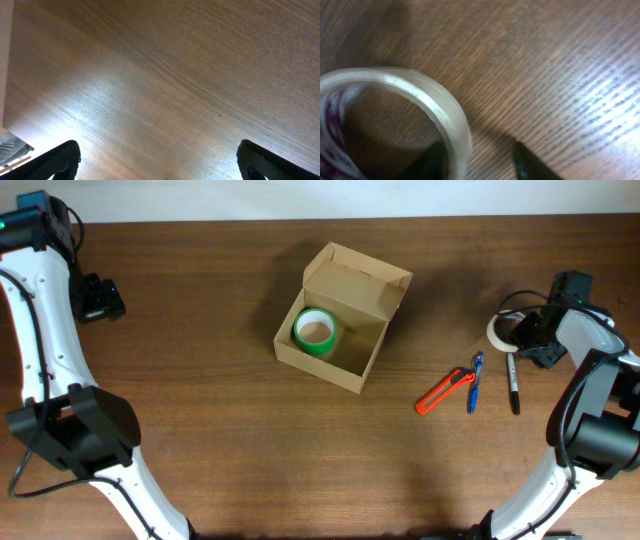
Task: Pack container
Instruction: 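Grasp the white masking tape roll with the right gripper, then carry the white tape with the right gripper and lower into box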
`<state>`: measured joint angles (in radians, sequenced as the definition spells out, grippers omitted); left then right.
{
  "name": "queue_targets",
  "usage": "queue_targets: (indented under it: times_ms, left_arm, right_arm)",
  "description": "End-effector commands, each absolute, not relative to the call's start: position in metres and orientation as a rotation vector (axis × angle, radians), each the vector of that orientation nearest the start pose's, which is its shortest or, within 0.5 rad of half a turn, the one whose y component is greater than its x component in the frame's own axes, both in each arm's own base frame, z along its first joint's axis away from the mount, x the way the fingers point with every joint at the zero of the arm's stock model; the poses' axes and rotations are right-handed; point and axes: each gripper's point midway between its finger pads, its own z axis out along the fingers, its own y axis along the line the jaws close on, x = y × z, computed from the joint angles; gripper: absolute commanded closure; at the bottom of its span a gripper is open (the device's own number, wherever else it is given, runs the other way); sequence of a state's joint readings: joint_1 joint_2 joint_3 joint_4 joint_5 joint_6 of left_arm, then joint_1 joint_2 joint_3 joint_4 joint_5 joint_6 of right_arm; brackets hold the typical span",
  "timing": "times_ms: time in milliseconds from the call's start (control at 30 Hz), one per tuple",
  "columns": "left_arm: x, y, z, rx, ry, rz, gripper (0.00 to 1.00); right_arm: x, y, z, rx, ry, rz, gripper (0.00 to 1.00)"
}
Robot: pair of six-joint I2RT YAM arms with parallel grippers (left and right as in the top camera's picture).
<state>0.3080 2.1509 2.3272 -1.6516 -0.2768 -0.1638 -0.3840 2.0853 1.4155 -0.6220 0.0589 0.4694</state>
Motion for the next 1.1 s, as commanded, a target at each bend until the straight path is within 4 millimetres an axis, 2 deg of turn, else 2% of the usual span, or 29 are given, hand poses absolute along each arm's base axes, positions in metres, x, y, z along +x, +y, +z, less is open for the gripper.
queue_targets:
  times_ms: [0, 33, 133, 300, 367, 433, 567, 700, 800, 833, 867, 933, 967, 1067]
  left_arm:
    - [0.383, 0.173, 0.197, -0.724, 2.954, 0.428, 0.0]
    - [0.383, 0.173, 0.197, -0.724, 2.953, 0.428, 0.0]
    - [0.383, 0.173, 0.197, -0.724, 2.953, 0.428, 0.0]
    - [0.383, 0.173, 0.197, -0.724, 2.953, 0.428, 0.0]
    - [0.383, 0.173, 0.197, -0.724, 2.953, 0.428, 0.0]
    - [0.383, 0.173, 0.197, -0.724, 2.954, 0.428, 0.0]
    - [0.383, 0.173, 0.197, -0.724, 2.953, 0.428, 0.0]
    - [0.383, 0.173, 0.197, -0.724, 2.953, 0.428, 0.0]
    - [0.383, 0.173, 0.197, -0.724, 2.953, 0.428, 0.0]
    - [0.383, 0.173, 0.197, -0.724, 2.953, 0.428, 0.0]
    - [0.383, 0.173, 0.197, -0.724, 2.953, 0.428, 0.0]
    - [0.383, 0.173, 0.197, -0.724, 2.953, 0.428, 0.0]
    - [0.383, 0.173, 0.197, -0.724, 2.953, 0.428, 0.0]
    - [0.383, 0.173, 0.197, -0.724, 2.953, 0.428, 0.0]
  right_arm:
    - [0.406, -0.179, -0.008, 1.241, 2.602, -0.078, 0.73]
    - [0.406, -0.179, -0.008, 1.241, 2.603, -0.078, 0.83]
    - [0.404, -0.176, -0.009, 1.244, 2.614, -0.069, 0.96]
    - [0.402, -0.165, -0.006, 1.237, 2.652, 0.006, 0.96]
    - [0.408, -0.16, 0.004, 1.189, 2.662, 0.065, 0.96]
    - [0.417, -0.154, 0.023, 1.12, 2.652, 0.133, 0.96]
    - [0.438, -0.142, 0.087, 0.942, 2.589, 0.234, 0.96]
    - [0.451, -0.116, 0.186, 0.681, 2.476, 0.31, 0.96]
    - [0.445, -0.083, 0.26, 0.467, 2.4, 0.33, 0.97]
    - [0.437, -0.058, 0.299, 0.332, 2.361, 0.318, 0.96]
    - [0.43, -0.041, 0.319, 0.242, 2.342, 0.312, 0.96]
    - [0.414, 0.0, 0.352, 0.046, 2.312, 0.305, 0.96]
    - [0.406, 0.017, 0.361, -0.023, 2.308, 0.299, 0.96]
    - [0.39, 0.056, 0.362, -0.18, 2.339, 0.243, 0.96]
